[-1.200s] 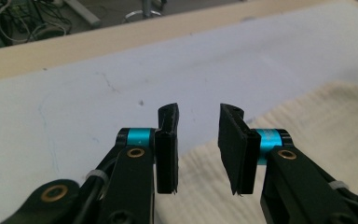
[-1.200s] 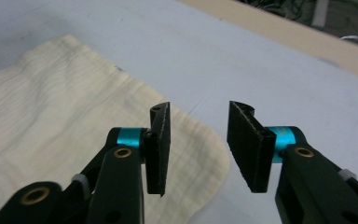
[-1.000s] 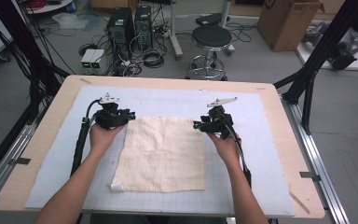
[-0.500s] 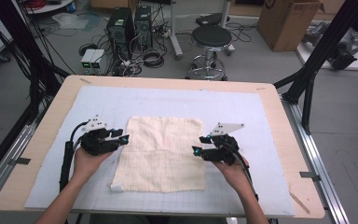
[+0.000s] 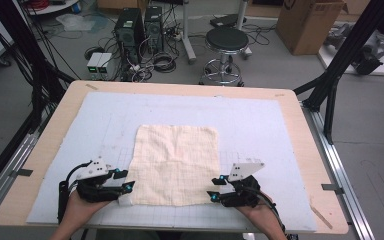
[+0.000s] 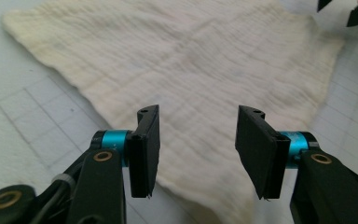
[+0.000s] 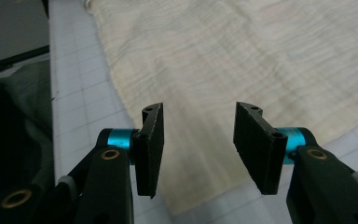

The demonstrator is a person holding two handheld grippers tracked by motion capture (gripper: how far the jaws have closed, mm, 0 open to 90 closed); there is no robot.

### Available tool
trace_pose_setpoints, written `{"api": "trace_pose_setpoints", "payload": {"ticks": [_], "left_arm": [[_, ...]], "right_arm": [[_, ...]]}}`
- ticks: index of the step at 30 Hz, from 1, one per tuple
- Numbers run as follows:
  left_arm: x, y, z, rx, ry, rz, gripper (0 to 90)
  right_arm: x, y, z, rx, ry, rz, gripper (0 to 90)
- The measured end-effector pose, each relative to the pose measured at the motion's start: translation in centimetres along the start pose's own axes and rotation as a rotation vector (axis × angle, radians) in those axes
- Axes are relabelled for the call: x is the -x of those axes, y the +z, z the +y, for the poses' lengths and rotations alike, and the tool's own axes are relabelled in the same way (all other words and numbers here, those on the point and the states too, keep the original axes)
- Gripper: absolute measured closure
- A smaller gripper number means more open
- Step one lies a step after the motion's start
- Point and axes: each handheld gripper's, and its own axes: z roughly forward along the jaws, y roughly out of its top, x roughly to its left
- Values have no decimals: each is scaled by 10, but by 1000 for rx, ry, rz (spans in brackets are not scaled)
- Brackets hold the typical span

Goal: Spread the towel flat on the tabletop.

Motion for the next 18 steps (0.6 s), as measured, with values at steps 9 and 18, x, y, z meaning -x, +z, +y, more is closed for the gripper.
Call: {"api": "trace_pose_setpoints", "payload": {"ticks": [9, 18], "left_arm": [[11, 11, -11, -153, 67, -71, 647], [11, 9, -11, -145, 81, -69, 874]], "right_arm": [[-5, 13, -9, -110, -31, 7, 634], [-3, 12, -8, -121, -22, 24, 888]]}}
